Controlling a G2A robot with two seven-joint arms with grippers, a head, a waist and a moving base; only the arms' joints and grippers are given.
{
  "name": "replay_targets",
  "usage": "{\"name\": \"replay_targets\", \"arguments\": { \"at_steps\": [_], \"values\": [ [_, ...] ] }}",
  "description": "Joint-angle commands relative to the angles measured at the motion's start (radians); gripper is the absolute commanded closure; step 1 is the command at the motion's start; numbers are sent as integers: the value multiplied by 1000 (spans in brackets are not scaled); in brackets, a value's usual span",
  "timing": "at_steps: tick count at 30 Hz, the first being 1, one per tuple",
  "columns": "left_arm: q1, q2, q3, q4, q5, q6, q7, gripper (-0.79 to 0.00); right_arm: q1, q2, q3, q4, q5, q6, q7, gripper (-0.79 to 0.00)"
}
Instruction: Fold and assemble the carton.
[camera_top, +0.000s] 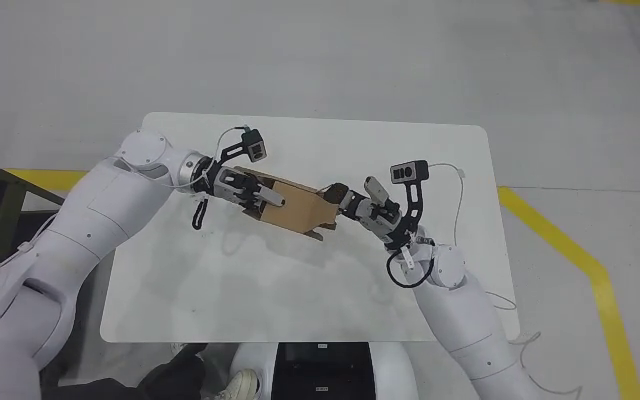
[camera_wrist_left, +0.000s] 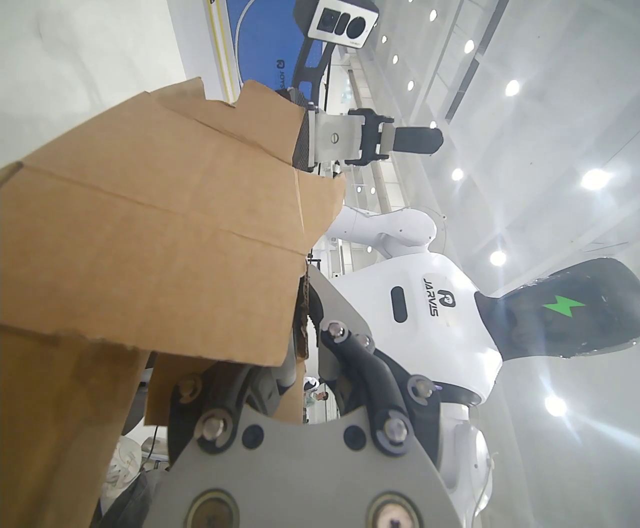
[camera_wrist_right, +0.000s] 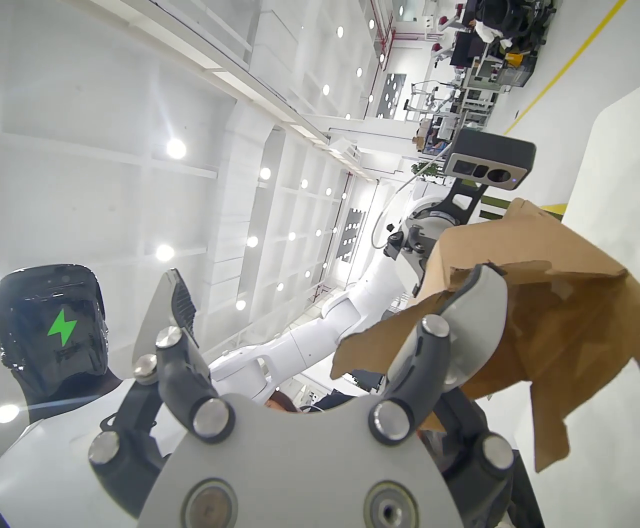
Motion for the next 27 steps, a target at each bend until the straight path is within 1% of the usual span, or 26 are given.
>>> {"name": "replay_targets", "arguments": {
  "at_steps": [1,11,21,27],
  "values": [
    [-3,2,8,-4,-2,-1,0,0,5,0,-2,6,2,5,1,-785],
    [-20,15,54,-28,2,-19,0,0,42,-4,-9,65,27,11,26,-785],
    [-44,28,102,-43,-1,-26,0,0,82,-8,-29,114,35,21,86,-785],
    [-57,32,122,-36,-29,-32,0,0,96,-11,-45,129,45,26,118,-785]
  ]
}}
